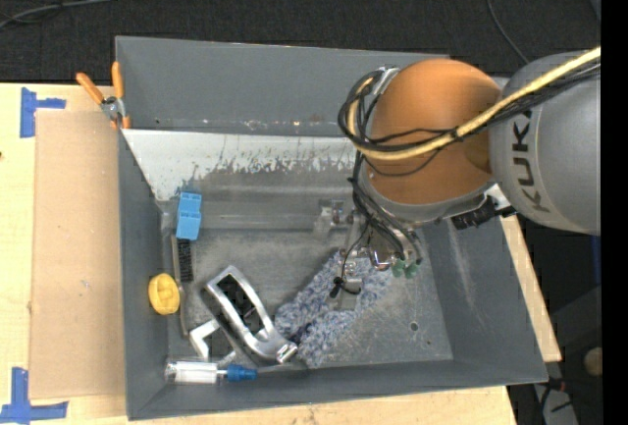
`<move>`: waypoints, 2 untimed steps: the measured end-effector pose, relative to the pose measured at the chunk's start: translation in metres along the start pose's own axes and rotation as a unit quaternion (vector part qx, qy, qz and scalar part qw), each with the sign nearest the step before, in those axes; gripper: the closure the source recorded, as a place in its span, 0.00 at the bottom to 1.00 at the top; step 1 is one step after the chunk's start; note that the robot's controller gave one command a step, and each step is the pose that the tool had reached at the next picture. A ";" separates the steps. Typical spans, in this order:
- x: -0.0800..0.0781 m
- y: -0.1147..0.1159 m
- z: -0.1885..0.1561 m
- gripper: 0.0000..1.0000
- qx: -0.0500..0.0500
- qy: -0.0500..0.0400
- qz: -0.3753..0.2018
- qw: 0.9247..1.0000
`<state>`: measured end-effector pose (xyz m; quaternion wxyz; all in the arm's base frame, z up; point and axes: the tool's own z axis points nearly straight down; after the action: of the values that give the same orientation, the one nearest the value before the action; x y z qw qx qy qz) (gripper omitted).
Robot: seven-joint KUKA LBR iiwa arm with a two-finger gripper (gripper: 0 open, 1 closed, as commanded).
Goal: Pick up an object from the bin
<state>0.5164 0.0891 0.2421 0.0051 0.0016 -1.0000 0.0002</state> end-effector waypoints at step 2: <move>-0.008 -0.013 0.064 0.00 0.000 -0.005 -0.076 0.997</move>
Offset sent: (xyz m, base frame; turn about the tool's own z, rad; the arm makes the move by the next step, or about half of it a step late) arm 0.0153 -0.0346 -0.1721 -0.3849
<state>0.5236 0.0759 0.1777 0.0005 0.0776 -0.9970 -0.0004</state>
